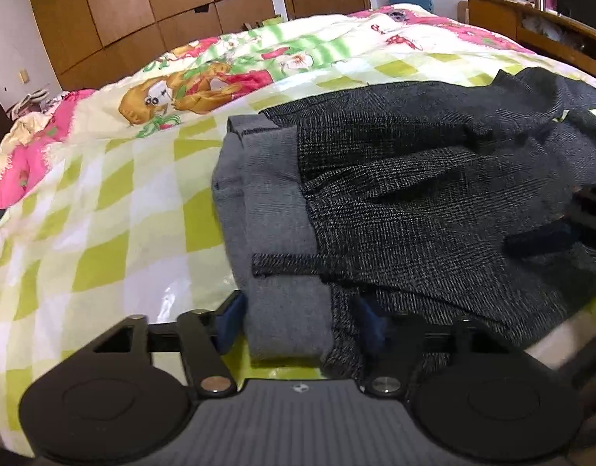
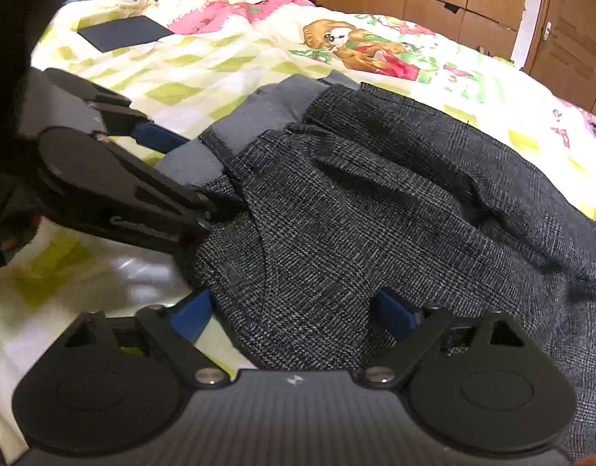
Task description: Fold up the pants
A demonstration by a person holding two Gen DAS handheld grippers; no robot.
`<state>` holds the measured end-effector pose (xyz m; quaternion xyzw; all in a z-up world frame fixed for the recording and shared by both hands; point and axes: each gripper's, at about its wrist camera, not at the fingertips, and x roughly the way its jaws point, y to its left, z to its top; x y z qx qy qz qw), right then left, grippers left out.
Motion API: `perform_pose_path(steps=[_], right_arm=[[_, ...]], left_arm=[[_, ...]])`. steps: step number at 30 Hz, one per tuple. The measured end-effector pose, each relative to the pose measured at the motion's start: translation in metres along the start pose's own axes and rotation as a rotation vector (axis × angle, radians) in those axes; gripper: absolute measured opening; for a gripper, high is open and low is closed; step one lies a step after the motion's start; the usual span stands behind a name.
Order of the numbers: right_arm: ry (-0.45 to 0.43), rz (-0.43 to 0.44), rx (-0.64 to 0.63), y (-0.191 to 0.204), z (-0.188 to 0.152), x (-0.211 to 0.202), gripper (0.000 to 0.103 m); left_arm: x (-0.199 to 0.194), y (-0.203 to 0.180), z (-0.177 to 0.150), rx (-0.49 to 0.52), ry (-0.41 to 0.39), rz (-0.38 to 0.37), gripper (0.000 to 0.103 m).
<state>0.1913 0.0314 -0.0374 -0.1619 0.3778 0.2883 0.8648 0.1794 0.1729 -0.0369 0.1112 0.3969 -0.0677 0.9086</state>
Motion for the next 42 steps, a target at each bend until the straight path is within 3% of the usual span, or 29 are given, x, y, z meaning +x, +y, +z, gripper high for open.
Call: perform_pose_path(steps=[5, 7, 15, 21, 25, 30, 36, 42], right_arm=[[0.02, 0.043, 0.021, 0.003, 0.002, -0.01, 0.063], [0.032, 0.1, 0.03, 0.009, 0.003, -0.017, 0.042], [0.073, 0.253, -0.028, 0.06, 0.0, -0.033, 0.034], [0.093, 0.363, -0.052, 0.097, -0.003, -0.038, 0.037], [0.082, 0.382, 0.012, 0.092, -0.001, -0.049, 0.041], [0.025, 0.295, 0.128, 0.05, -0.015, -0.081, 0.045], [-0.029, 0.113, 0.32, -0.029, -0.047, -0.116, 0.054], [-0.069, -0.106, 0.471, -0.111, -0.077, -0.134, 0.055]], left_arm=[[-0.016, 0.002, -0.009, -0.052, -0.005, -0.017, 0.062], [-0.024, 0.005, -0.013, -0.067, 0.002, -0.023, 0.061], [-0.078, 0.021, -0.06, -0.098, 0.07, 0.027, 0.061], [-0.11, 0.03, -0.098, -0.129, 0.122, 0.104, 0.063], [-0.129, 0.02, -0.1, -0.12, 0.096, 0.16, 0.066], [-0.148, 0.009, -0.092, -0.099, 0.05, 0.221, 0.067], [-0.165, -0.018, -0.076, -0.059, -0.011, 0.221, 0.067], [-0.146, -0.066, -0.053, -0.04, -0.03, 0.104, 0.067]])
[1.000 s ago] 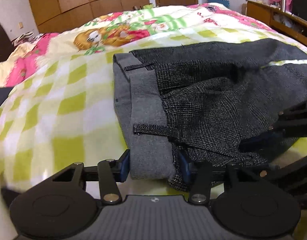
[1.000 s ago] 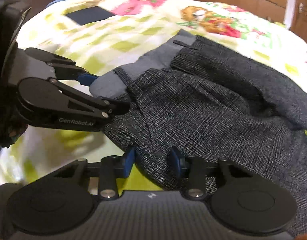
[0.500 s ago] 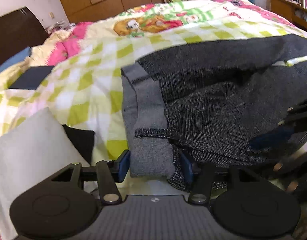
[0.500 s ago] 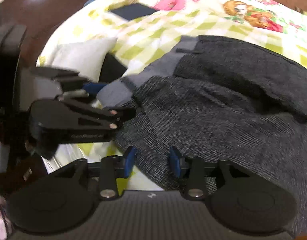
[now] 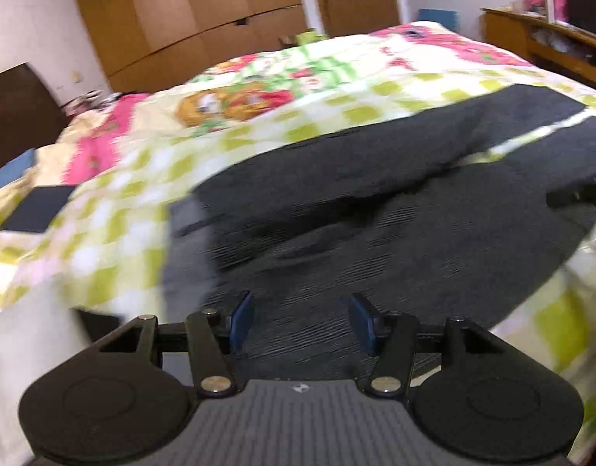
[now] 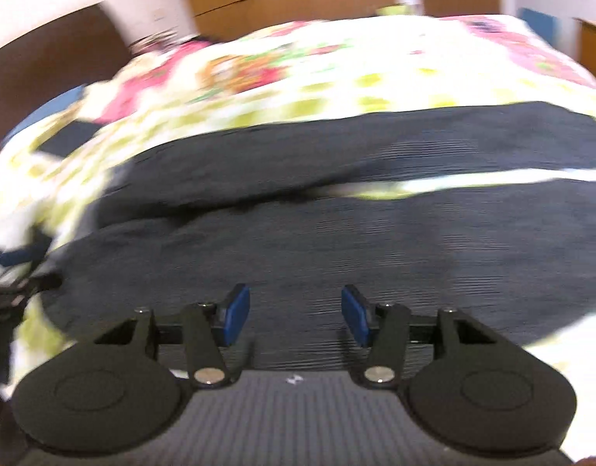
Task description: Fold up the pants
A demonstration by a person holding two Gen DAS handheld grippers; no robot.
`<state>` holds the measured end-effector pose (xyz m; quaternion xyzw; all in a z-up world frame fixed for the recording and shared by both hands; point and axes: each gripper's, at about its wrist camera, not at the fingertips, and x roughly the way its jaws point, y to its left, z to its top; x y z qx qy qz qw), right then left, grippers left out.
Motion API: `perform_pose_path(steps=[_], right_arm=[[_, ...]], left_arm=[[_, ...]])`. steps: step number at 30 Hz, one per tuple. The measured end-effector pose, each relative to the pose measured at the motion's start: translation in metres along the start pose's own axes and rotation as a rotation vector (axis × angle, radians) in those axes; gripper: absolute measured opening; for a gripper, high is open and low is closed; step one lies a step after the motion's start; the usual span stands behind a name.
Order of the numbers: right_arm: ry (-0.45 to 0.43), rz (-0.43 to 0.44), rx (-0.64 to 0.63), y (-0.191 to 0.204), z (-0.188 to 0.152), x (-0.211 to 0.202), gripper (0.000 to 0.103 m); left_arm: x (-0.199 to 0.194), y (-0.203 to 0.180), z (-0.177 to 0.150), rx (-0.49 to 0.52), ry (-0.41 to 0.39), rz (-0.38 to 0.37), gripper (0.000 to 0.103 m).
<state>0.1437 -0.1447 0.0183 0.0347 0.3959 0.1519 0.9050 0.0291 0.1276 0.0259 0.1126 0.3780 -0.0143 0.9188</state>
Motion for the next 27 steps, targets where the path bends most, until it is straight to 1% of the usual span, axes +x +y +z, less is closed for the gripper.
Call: perform_pose_path(steps=[2, 3, 6, 7, 9, 12, 14, 15, 17, 20, 22, 27], right_arm=[[-0.016, -0.081, 0.04, -0.027, 0.004, 0.001, 0.059], [-0.015, -0.131, 0.072, -0.041, 0.005, 0.004, 0.063], [0.039, -0.238, 0.16, -0.081, 0.007, 0.021, 0.064], [0.055, -0.257, 0.17, -0.091, 0.009, 0.025, 0.061], [0.063, -0.261, 0.166, -0.096, 0.013, 0.027, 0.059], [0.046, -0.297, 0.14, -0.088, 0.021, 0.018, 0.062], [0.021, -0.284, 0.133, -0.079, 0.022, 0.011, 0.062], [0.008, -0.271, 0.126, -0.07, 0.014, 0.005, 0.062], [-0.006, -0.246, 0.091, -0.055, 0.013, -0.003, 0.063], [-0.013, -0.204, 0.05, -0.036, 0.008, -0.011, 0.066], [0.0, -0.172, 0.025, -0.022, 0.008, -0.009, 0.066], [0.004, -0.072, -0.116, 0.017, 0.026, 0.002, 0.066]], left_arm=[[0.01, -0.018, 0.006, 0.013, 0.001, -0.042, 0.067], [0.017, -0.027, 0.008, 0.019, 0.007, -0.059, 0.067], [0.038, -0.043, 0.009, 0.034, 0.062, -0.099, 0.067], [0.045, -0.045, 0.008, 0.035, 0.086, -0.108, 0.067], [0.053, -0.046, 0.004, 0.034, 0.119, -0.116, 0.068], [0.049, -0.038, 0.003, 0.004, 0.119, -0.1, 0.068], [0.038, -0.034, 0.003, -0.005, 0.09, -0.081, 0.068], [0.033, -0.032, 0.001, -0.006, 0.076, -0.079, 0.068], [0.019, -0.03, -0.003, -0.005, 0.046, -0.079, 0.068], [0.003, -0.026, -0.006, -0.008, 0.013, -0.073, 0.068], [-0.004, -0.023, -0.009, -0.007, 0.002, -0.067, 0.068], [-0.008, -0.006, -0.005, 0.009, -0.013, -0.057, 0.068]])
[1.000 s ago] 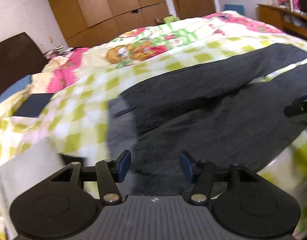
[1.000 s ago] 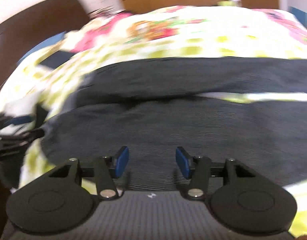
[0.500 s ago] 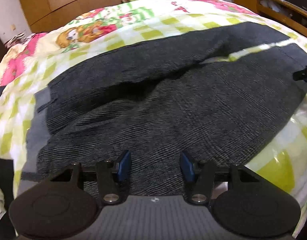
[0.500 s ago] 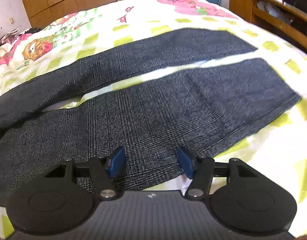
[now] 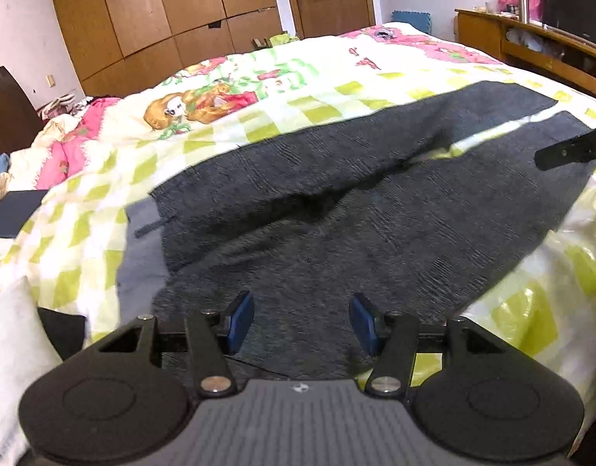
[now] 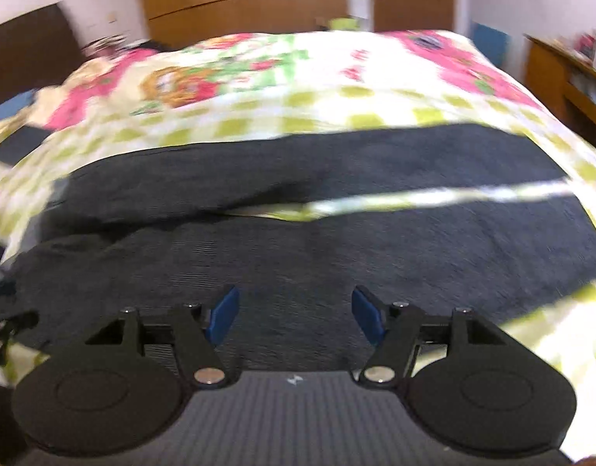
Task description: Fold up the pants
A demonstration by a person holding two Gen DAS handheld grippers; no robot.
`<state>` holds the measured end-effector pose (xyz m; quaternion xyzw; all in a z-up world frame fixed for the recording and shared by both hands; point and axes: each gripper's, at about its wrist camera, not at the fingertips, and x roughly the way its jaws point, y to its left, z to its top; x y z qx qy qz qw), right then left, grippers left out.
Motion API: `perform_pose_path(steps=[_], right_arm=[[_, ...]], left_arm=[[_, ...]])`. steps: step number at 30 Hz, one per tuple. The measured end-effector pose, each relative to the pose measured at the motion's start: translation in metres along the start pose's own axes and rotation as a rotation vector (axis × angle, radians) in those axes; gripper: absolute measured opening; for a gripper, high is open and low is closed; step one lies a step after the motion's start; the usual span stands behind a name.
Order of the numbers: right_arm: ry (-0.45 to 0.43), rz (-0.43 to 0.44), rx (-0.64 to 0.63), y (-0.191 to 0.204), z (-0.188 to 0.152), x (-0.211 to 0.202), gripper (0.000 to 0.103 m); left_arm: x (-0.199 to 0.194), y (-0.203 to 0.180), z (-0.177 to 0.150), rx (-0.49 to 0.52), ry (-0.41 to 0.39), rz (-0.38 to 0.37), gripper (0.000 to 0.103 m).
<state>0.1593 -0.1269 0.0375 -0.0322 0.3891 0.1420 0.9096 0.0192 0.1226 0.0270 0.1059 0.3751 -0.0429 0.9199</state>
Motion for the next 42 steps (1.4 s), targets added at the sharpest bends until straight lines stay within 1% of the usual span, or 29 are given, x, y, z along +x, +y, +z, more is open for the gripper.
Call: perform_pose_path(steps=[3, 6, 9, 12, 14, 16, 20, 22, 25, 28, 32, 36, 38, 39, 40, 41, 42], right_arm=[[0.003, 0.053, -0.071, 0.016, 0.013, 0.007, 0.066], [-0.001, 0.081, -0.137, 0.028, 0.036, 0.02, 0.066], [0.011, 0.125, -0.197, 0.042, 0.06, 0.044, 0.069], [0.025, 0.181, -0.305, 0.057, 0.08, 0.073, 0.07], [0.031, 0.206, -0.398, 0.068, 0.098, 0.101, 0.07], [0.05, 0.225, -0.456, 0.076, 0.12, 0.134, 0.07], [0.093, 0.283, -0.519, 0.088, 0.154, 0.191, 0.07], [0.113, 0.29, -0.55, 0.093, 0.166, 0.216, 0.07], [0.163, 0.319, -0.585, 0.095, 0.176, 0.242, 0.07], [0.225, 0.34, -0.623, 0.096, 0.182, 0.259, 0.07], [0.296, 0.36, -0.681, 0.097, 0.186, 0.27, 0.07], [0.375, 0.396, -0.653, 0.097, 0.191, 0.282, 0.07], [0.384, 0.409, -0.682, 0.099, 0.185, 0.279, 0.067], [0.383, 0.405, -0.695, 0.1, 0.183, 0.278, 0.066], [0.388, 0.403, -0.689, 0.1, 0.181, 0.28, 0.065], [0.398, 0.406, -0.669, 0.099, 0.182, 0.281, 0.063], [0.405, 0.413, -0.655, 0.099, 0.182, 0.281, 0.058]], left_arm=[[0.006, 0.017, 0.012, -0.015, -0.013, 0.016, 0.068], [0.018, 0.037, 0.028, -0.032, -0.013, 0.026, 0.068], [0.035, 0.053, 0.044, -0.005, -0.001, 0.033, 0.068], [0.055, 0.076, 0.059, 0.012, -0.001, 0.031, 0.068], [0.07, 0.094, 0.068, 0.019, -0.002, 0.028, 0.068], [0.092, 0.114, 0.078, 0.04, 0.008, 0.035, 0.068], [0.134, 0.147, 0.096, 0.085, 0.033, 0.051, 0.068], [0.153, 0.162, 0.104, 0.111, 0.039, 0.056, 0.068], [0.18, 0.182, 0.11, 0.11, 0.099, 0.032, 0.068], [0.198, 0.192, 0.107, 0.086, 0.172, -0.03, 0.068], [0.204, 0.19, 0.105, 0.142, 0.206, -0.067, 0.068], [0.208, 0.196, 0.112, 0.128, 0.254, -0.121, 0.068], [0.207, 0.195, 0.112, 0.158, 0.255, -0.118, 0.07], [0.207, 0.195, 0.112, 0.174, 0.254, -0.11, 0.074], [0.209, 0.197, 0.113, 0.174, 0.255, -0.103, 0.078], [0.211, 0.199, 0.113, 0.166, 0.259, -0.103, 0.078], [0.213, 0.2, 0.114, 0.16, 0.266, -0.108, 0.078]])
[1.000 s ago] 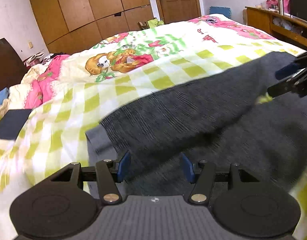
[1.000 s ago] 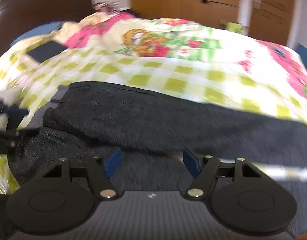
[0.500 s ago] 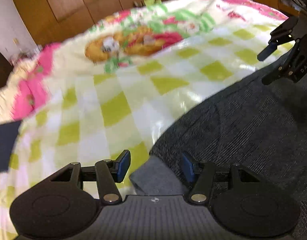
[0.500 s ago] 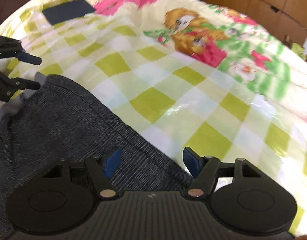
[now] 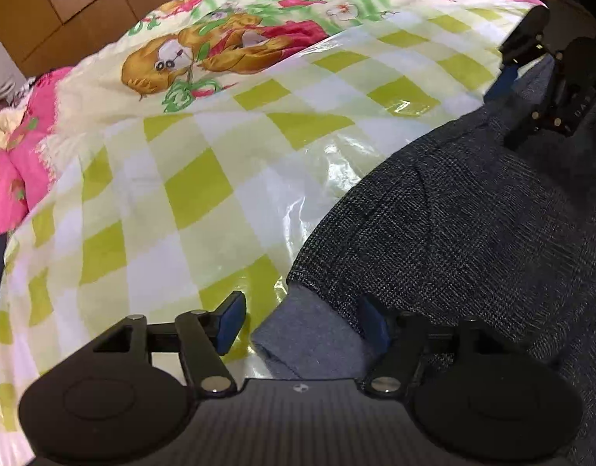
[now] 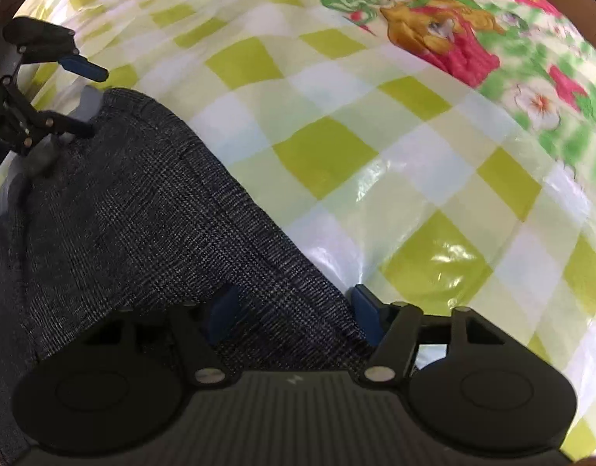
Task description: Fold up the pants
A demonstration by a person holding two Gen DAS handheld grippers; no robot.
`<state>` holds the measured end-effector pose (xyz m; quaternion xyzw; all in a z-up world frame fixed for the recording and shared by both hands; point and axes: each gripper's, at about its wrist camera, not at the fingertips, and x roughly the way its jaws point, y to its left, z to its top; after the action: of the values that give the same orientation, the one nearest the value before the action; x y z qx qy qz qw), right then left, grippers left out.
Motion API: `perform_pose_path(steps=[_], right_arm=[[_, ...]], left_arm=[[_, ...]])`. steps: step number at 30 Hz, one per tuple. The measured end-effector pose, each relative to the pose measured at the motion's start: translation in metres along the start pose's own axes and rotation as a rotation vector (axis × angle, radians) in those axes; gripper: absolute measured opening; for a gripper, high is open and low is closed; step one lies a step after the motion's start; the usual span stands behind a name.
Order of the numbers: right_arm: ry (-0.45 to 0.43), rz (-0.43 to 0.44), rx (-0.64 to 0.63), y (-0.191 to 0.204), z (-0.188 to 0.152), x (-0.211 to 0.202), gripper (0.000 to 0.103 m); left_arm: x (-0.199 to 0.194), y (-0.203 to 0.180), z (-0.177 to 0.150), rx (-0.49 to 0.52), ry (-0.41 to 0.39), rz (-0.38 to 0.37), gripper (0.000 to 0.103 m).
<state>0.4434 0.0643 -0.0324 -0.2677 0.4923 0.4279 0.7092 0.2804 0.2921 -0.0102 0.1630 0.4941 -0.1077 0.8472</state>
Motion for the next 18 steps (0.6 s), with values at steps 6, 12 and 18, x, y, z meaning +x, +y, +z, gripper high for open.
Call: perform_pose_path(steps=[6, 12, 18], right_arm=[[-0.01, -0.024, 0.036, 0.003, -0.001, -0.006, 0.028], [-0.047, -0.067, 0.064, 0.008, -0.003, -0.023, 0.011], [-0.123, -0.118, 0.021, 0.042, -0.017, -0.074, 0.009]], left_arm=[[0.015, 0.006, 0.005, -0.028, 0.06, -0.039, 0.071], [0.005, -0.009, 0.007, 0.022, 0.061, -0.025, 0.04], [-0.036, -0.023, 0.002, 0.045, -0.02, 0.072, 0.025]])
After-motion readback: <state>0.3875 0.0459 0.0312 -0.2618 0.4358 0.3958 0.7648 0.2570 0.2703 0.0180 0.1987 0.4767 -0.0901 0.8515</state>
